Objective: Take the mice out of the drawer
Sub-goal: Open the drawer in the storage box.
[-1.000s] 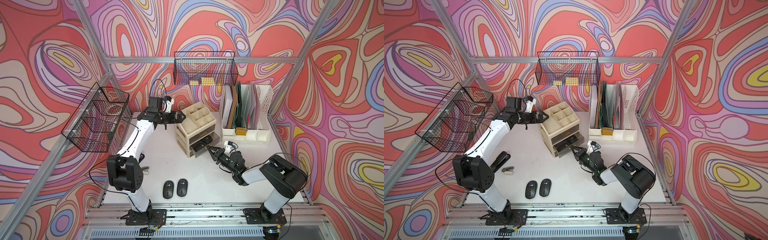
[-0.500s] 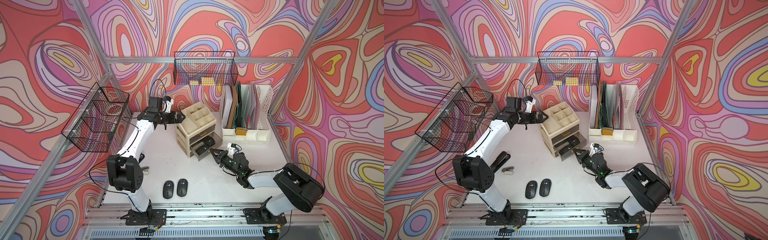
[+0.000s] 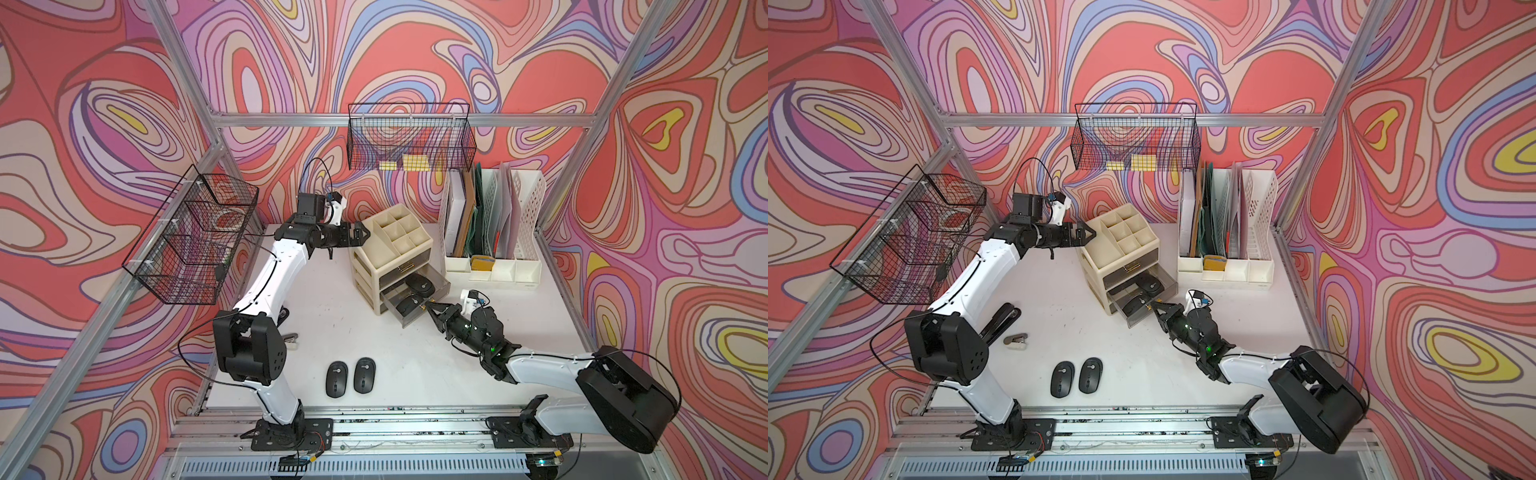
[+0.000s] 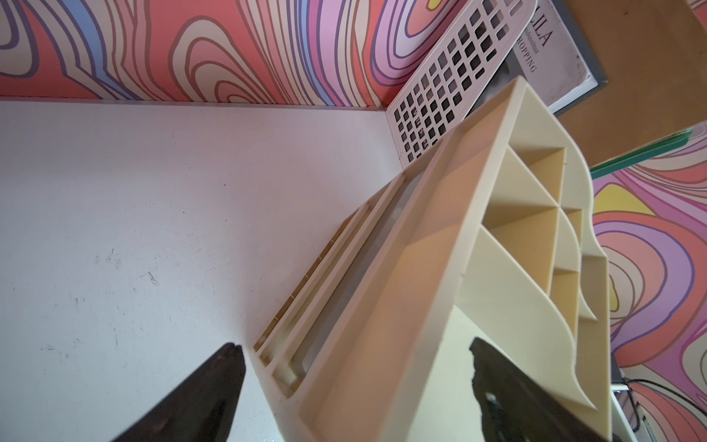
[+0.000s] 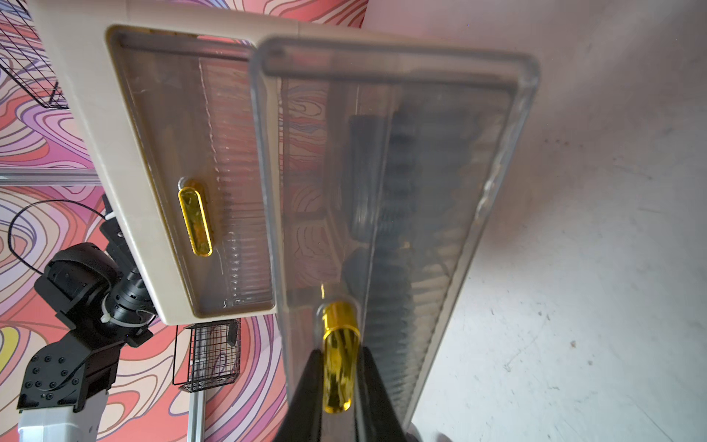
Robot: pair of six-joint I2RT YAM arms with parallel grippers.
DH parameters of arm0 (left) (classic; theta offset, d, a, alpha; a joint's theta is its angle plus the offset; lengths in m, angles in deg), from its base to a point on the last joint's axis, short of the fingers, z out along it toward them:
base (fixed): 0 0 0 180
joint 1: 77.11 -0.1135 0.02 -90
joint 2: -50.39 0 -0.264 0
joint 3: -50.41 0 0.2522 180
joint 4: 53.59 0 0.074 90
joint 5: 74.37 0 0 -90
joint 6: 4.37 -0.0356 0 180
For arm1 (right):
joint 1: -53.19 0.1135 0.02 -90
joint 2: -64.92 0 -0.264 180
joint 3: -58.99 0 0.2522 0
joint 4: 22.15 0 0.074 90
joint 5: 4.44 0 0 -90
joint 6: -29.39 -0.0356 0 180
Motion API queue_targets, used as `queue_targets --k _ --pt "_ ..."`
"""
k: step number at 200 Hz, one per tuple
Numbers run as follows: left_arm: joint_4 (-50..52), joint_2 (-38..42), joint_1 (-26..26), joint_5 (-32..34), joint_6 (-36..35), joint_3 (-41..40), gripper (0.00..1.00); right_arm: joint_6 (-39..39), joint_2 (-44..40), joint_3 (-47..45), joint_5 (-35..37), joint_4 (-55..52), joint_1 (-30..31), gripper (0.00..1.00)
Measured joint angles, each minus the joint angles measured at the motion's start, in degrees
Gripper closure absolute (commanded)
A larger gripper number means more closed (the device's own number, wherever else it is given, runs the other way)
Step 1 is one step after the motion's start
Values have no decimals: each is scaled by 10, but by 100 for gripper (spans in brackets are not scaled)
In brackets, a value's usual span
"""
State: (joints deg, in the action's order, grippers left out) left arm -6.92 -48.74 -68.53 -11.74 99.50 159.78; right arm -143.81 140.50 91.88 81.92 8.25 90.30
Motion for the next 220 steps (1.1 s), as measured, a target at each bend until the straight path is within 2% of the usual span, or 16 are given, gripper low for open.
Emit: queue_targets --k 54,93,147,185,220 --pt "2 0 0 2 0 2 3 0 -38 -6 8 -51 0 84" --pt "3 0 0 2 0 3 3 12 -54 -7 17 -112 1 62" --pt "10 0 0 1 0 8 1 46 -103 4 39 -215 1 48" --pt "18 5 -2 4 -6 25 1 88 -171 19 61 -330 1 27" --pt "29 42 -3 17 -17 26 1 169 -230 85 73 -443 1 3"
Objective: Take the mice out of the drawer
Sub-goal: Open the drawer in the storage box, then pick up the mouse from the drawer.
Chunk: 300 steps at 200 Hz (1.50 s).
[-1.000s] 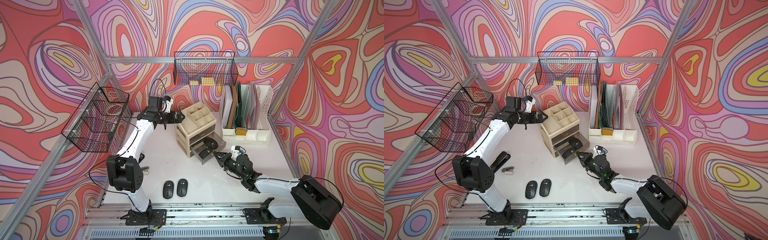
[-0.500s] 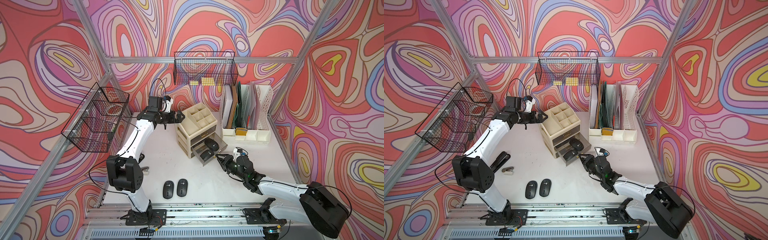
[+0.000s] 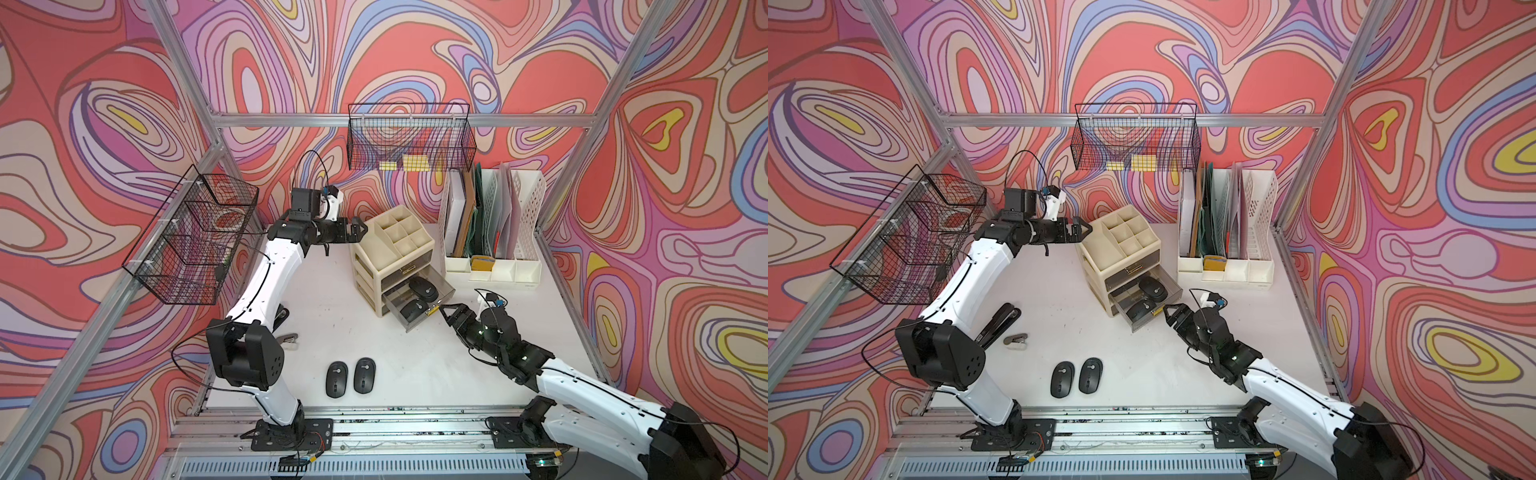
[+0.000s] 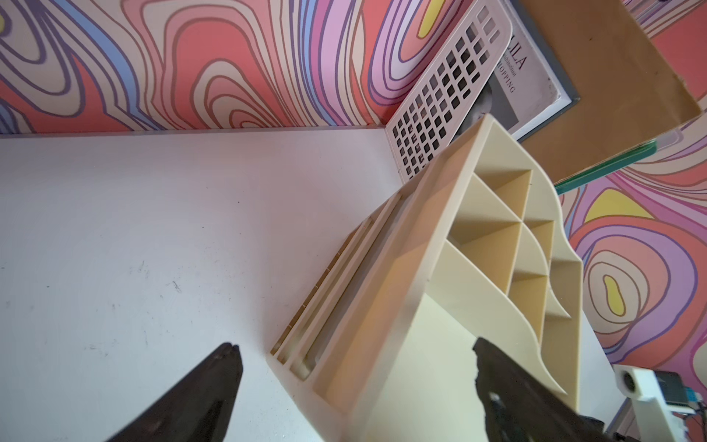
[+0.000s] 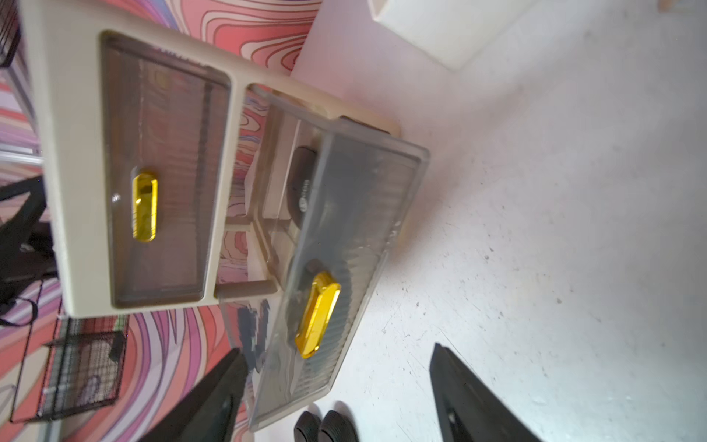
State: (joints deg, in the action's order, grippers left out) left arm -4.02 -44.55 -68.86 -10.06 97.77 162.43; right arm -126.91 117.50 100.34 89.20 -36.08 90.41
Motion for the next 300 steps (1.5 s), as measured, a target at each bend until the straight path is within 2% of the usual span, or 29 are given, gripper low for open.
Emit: queue_targets --k 56,89,127,139,159,171,189,238,300 --pt "37 116 17 -12 -20 -15 1 184 -54 148 -7 -174 0 1" --pt "82 188 88 5 -34 -35 1 294 -61 248 -29 -284 0 2" --pt "127 210 186 38 -44 -48 1 386 -75 341 -70 -393 0 1" --pt "141 200 225 59 -47 -52 4 405 -81 360 -80 -422 0 2" --pt "155 167 282 92 -49 -52 14 427 -98 380 -94 -468 0 2" --pt "156 139 306 109 -49 -52 17 435 -111 385 -100 -492 0 2" --pt "156 94 329 129 -49 -52 28 444 -133 388 -109 -525 0 2" --pt "156 -28 366 179 -58 -15 32 450 -189 381 -138 -582 0 2" --pt "156 -105 389 216 -84 25 36 450 -214 361 -140 -601 0 1"
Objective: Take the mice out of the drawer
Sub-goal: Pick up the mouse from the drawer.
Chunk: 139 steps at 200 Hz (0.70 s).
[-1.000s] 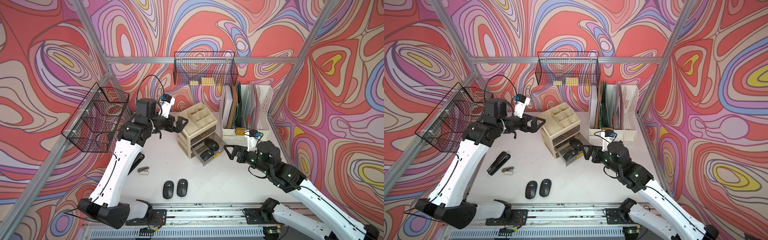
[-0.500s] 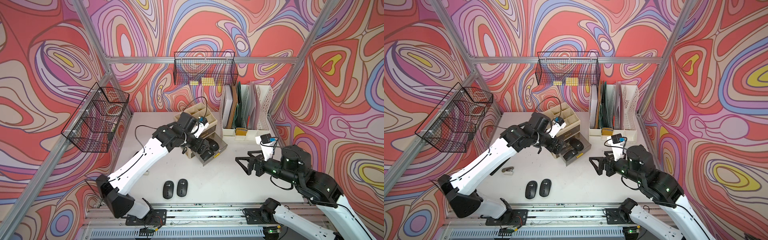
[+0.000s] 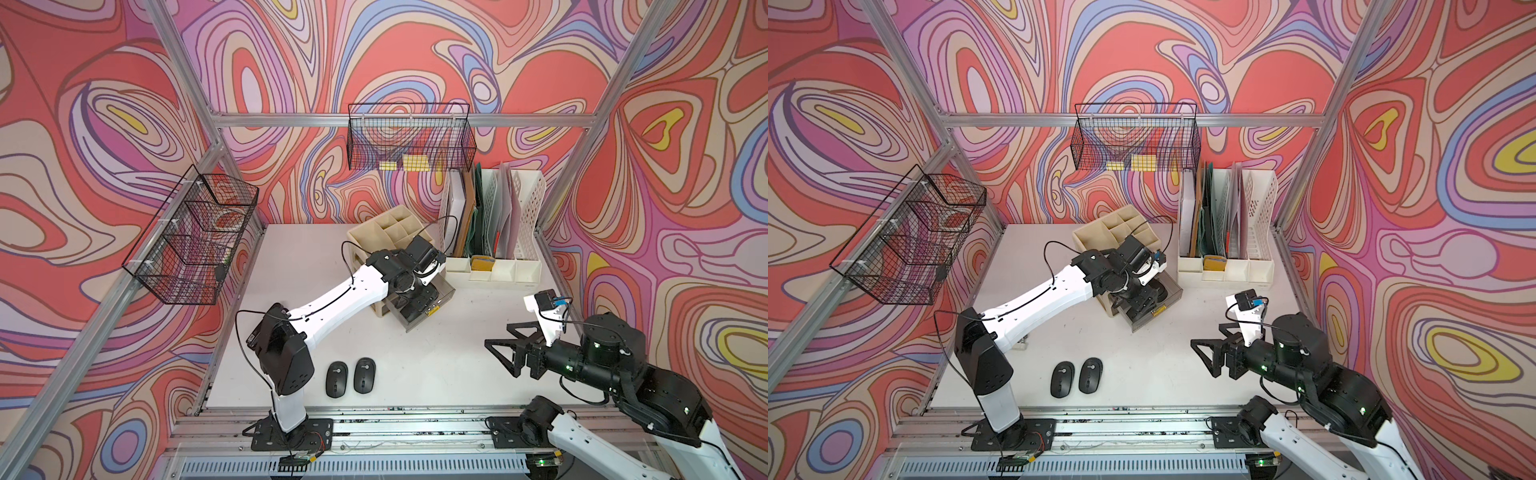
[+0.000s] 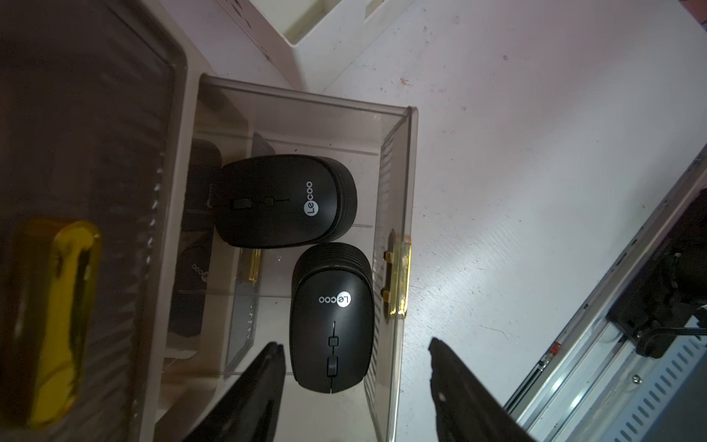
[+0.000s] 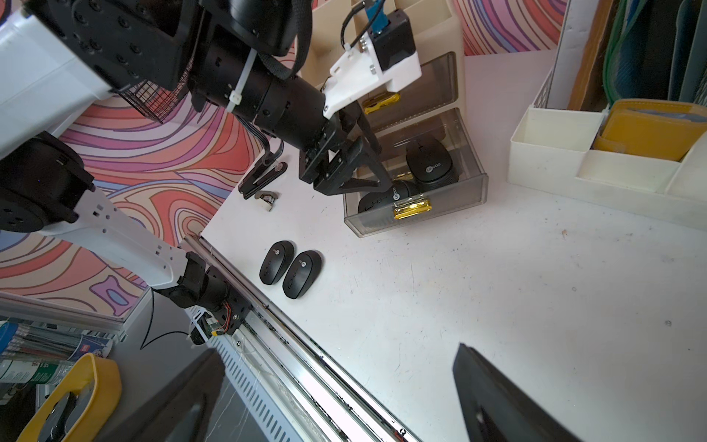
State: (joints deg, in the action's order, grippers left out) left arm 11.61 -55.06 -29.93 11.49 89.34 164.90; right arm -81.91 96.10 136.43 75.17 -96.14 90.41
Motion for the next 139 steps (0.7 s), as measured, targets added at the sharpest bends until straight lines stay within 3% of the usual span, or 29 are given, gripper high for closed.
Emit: queue_targets --k 89,139 --pt "0 -52 0 47 -18 4 36 -2 8 -18 -2 13 0 2" --pt "-1 -65 0 54 -17 -1 28 -2 12 -26 -3 20 0 2"
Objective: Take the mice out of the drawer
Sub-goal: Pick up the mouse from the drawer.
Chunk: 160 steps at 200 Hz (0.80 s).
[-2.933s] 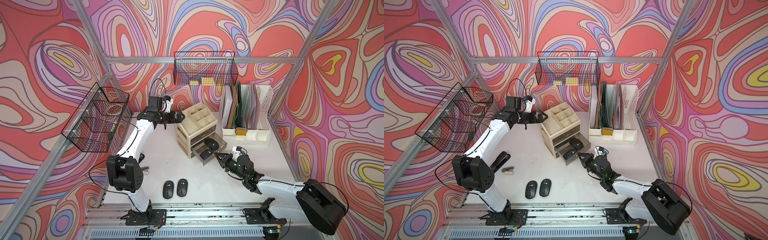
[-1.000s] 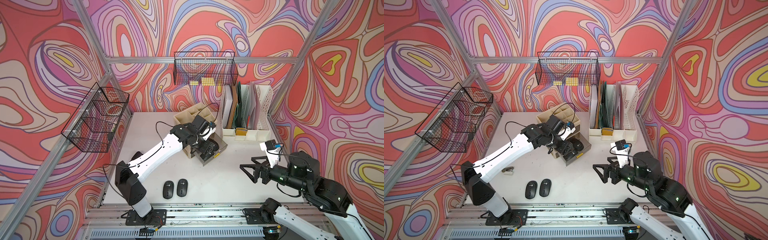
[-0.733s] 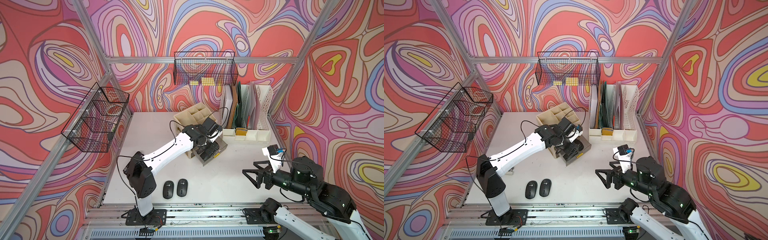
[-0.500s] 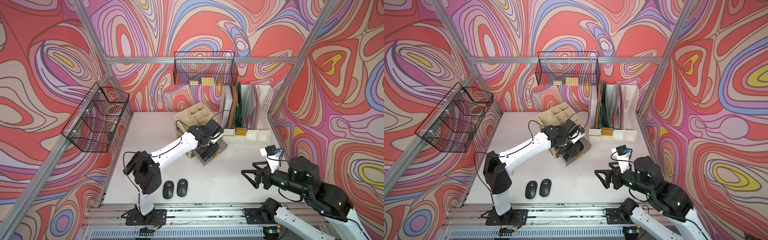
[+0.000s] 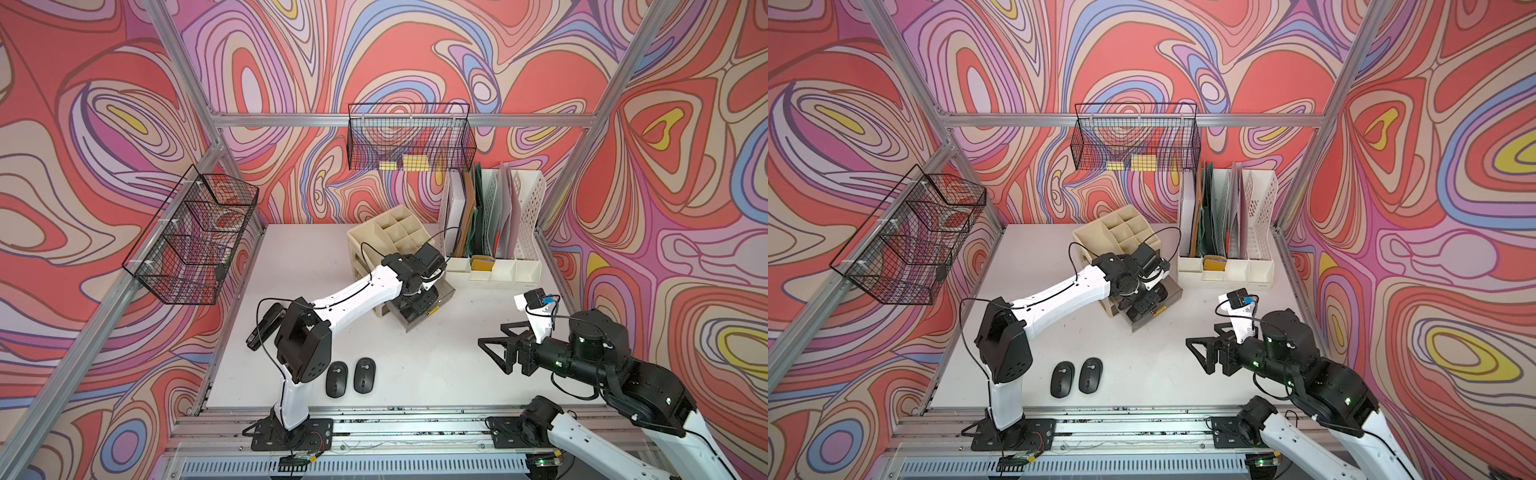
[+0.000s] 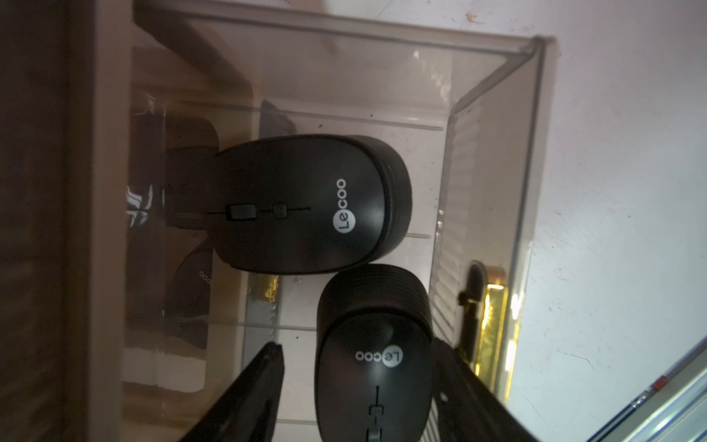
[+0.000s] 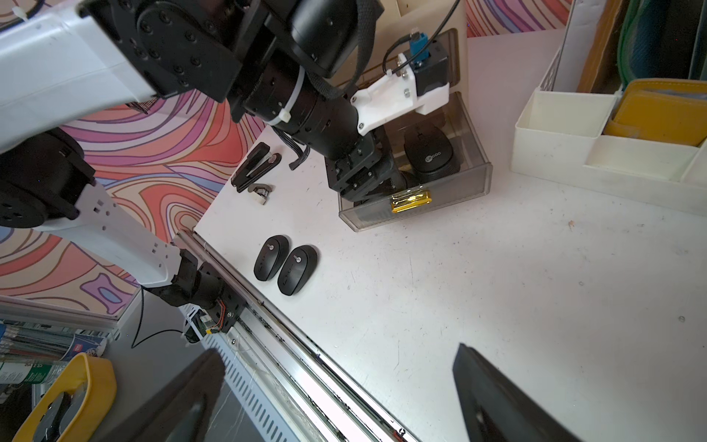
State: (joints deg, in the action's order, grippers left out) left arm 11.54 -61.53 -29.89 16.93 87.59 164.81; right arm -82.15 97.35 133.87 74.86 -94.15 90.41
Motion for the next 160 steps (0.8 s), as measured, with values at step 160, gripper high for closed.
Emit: queue_targets --k 160 --pt "9 -35 -6 -4 -10 9 24 -6 0 -22 -3 14 0 2"
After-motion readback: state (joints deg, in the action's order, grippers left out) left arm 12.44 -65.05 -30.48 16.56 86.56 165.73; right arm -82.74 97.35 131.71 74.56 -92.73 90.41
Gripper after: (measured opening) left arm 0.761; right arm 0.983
